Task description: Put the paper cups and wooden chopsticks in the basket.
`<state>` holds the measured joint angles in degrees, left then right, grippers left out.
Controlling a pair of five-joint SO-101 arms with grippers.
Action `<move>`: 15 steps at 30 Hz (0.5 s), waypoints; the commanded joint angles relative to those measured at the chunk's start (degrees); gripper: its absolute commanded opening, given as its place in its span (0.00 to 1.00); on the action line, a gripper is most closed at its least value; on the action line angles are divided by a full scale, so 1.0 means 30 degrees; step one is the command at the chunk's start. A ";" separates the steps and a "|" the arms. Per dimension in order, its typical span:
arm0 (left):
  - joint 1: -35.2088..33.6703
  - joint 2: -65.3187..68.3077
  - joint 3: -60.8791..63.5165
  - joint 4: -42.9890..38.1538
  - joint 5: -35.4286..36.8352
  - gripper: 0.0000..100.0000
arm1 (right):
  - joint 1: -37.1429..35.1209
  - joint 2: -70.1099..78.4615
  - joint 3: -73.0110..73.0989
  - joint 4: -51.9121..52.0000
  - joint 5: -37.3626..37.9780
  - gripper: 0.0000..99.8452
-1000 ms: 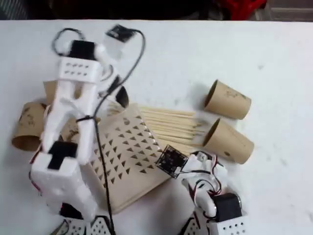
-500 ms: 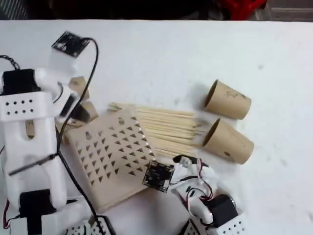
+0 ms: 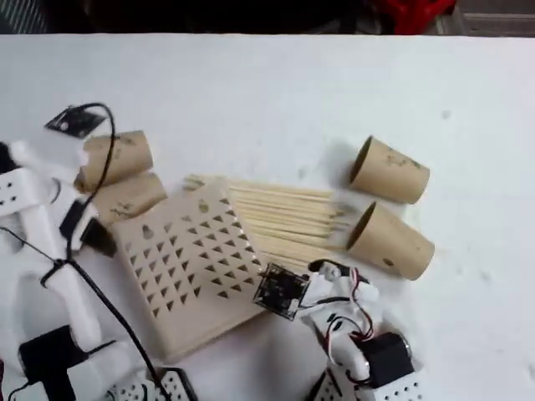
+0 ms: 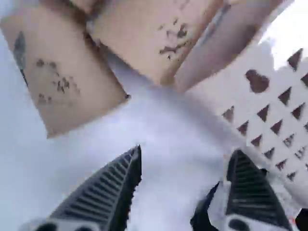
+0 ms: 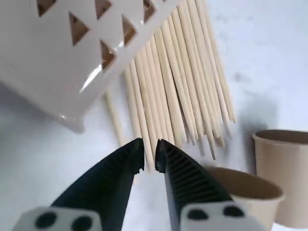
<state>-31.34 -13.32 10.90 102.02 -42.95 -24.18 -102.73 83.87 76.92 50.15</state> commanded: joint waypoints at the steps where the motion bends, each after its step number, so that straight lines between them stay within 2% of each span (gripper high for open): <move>1: -0.2242 -0.0659 0.1026 0.0029 -0.1788 0.28 | 0.1275 0.0132 -0.0645 0.0073 0.0176 0.06; 4: -0.3209 -0.0659 0.3575 -0.1260 -0.2872 0.28 | 0.1656 0.0132 -0.0147 -0.0103 0.0293 0.06; 9: -0.3033 -0.0571 0.7590 -0.4015 -0.3106 0.28 | 0.1626 0.0132 0.1055 -0.0484 0.0293 0.06; 12: -0.1099 -0.0542 0.9231 -0.5275 -0.2637 0.26 | 0.1597 0.0015 0.1114 -0.0484 0.0205 0.06; 15: 0.1538 -0.0689 0.9348 -0.5656 -0.0557 0.27 | 0.1685 -0.0015 0.1114 -0.0659 0.0176 0.06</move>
<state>-36.26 -13.32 38.42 87.25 -51.03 -19.69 -102.73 87.56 76.31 50.51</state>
